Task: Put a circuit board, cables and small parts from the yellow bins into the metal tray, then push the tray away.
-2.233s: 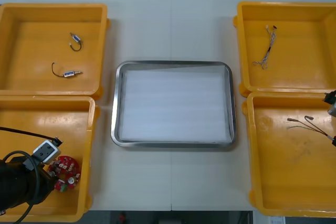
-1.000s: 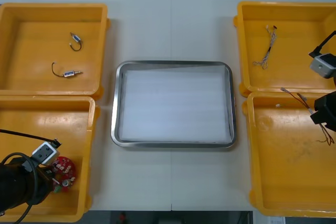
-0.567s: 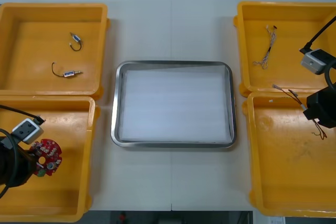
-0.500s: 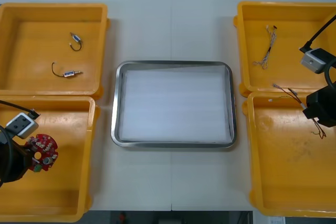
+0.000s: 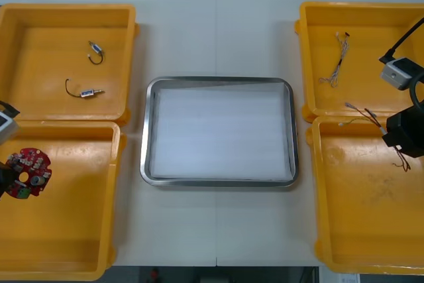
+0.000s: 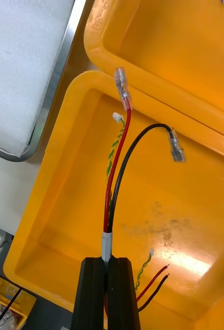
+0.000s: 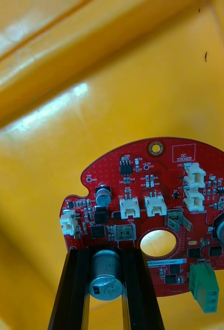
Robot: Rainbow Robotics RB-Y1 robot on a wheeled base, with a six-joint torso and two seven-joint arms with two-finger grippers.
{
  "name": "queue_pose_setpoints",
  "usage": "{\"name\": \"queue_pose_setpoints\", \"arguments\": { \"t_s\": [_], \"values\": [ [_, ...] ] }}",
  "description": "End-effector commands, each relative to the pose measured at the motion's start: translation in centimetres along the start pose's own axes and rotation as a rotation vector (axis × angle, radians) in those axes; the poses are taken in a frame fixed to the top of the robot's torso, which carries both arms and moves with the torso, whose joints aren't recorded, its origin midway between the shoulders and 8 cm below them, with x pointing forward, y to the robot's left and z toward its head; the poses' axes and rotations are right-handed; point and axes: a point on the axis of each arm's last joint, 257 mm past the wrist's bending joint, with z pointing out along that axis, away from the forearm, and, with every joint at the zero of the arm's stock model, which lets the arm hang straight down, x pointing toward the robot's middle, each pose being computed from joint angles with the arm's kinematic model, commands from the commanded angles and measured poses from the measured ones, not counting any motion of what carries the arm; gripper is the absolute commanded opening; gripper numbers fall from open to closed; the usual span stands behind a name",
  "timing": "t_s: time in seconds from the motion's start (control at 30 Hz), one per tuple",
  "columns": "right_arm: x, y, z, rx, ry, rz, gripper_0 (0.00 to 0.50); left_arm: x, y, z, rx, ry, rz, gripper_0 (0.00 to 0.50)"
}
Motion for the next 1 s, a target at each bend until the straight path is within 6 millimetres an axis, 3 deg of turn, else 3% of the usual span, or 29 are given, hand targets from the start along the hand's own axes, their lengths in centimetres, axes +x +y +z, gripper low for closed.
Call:
{"name": "queue_pose_setpoints", "arguments": {
  "t_s": [0.03, 0.27, 0.43, 0.77, 1.0],
  "values": [
    [-1.2, -0.4, -1.0, 0.052, -0.035, -0.028, 0.000, -3.6, 1.5, -3.6, -0.045, -0.014, -0.143, 0.000],
    [-1.3, -0.5, -1.1, 0.056, -0.038, -0.026, 0.000, -5.4, 1.2, -5.9, -0.026, 0.011, -0.286, 0.000],
    [-1.3, -0.5, -1.1, 0.056, -0.038, -0.026, 0.000, -6.5, 0.0, -6.7, -0.002, 0.043, -0.383, 0.000],
    [-1.3, -0.5, -1.1, 0.056, -0.038, -0.026, 0.000, -9.9, -1.9, -6.3, 0.002, 0.043, -0.527, 0.000],
    [-1.3, -0.5, -1.1, 0.056, -0.038, -0.026, 0.000, -12.6, -3.2, -4.8, 0.011, 0.028, -0.579, 0.000]
  ]
}}
